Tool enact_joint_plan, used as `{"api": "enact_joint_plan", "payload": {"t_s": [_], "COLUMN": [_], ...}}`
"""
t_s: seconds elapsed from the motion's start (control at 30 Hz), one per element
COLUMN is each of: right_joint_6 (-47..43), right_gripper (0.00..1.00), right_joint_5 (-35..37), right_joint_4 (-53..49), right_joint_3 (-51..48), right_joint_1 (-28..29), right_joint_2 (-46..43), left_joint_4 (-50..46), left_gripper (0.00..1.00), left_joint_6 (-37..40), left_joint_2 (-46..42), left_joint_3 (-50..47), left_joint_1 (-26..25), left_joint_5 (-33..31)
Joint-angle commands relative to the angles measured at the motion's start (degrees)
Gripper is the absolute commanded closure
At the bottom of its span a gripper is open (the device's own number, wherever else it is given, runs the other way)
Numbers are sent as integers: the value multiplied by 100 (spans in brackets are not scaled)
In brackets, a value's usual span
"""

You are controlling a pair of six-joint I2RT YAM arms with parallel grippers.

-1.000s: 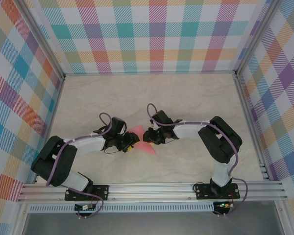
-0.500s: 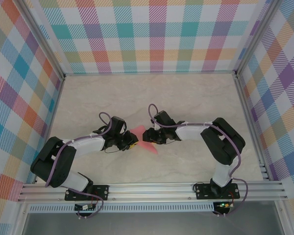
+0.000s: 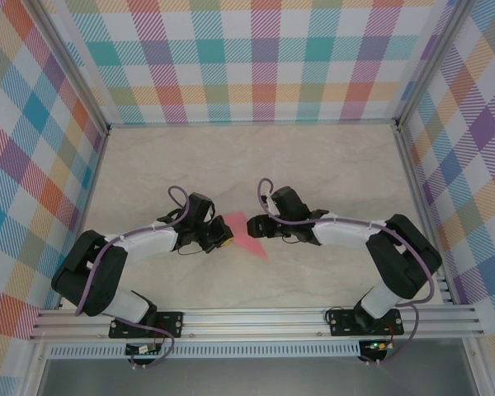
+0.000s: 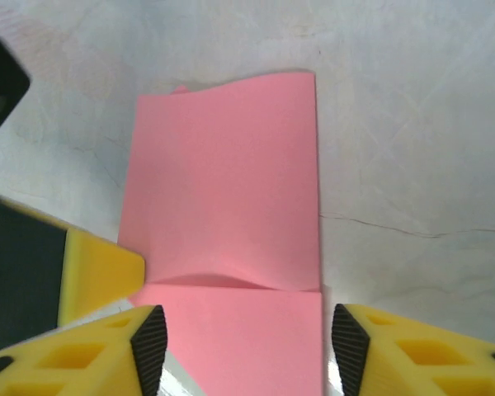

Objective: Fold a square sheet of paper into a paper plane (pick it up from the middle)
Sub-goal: Fold the wing for the fifth time at the center of the table.

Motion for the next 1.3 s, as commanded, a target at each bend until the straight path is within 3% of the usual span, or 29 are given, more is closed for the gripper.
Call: {"api": "enact_joint_plan", "payload": {"t_s": [0.0, 0.33, 0.53, 0.93, 1.27], "right_joint_6": [-998, -2244, -3172, -3986, -4028], "right_gripper": [44, 41, 40, 54, 73], "right_joint_5": [289, 991, 1385, 2051, 2119], "right_joint_4": [591, 936, 2110, 2983, 2981], "right_joint_3": [-513, -723, -1087, -1012, -942], "right_joint_1": [103, 838, 1341, 1585, 1584], "right_joint_2": [-518, -451, -180, 667, 864], "left_joint_4": [-214, -480, -596, -649, -715], "left_gripper": [96, 96, 97, 97, 97], "left_joint_6": [-103, -251, -264, -281, -255], "left_joint_2": [-138, -99, -106, -113, -105], "left_joint_3": [219, 445, 483, 527, 572], "left_joint_1": [-81, -99, -108, -108, -108], "left_joint_5": [-41, -105, -139, -151, -184]}}
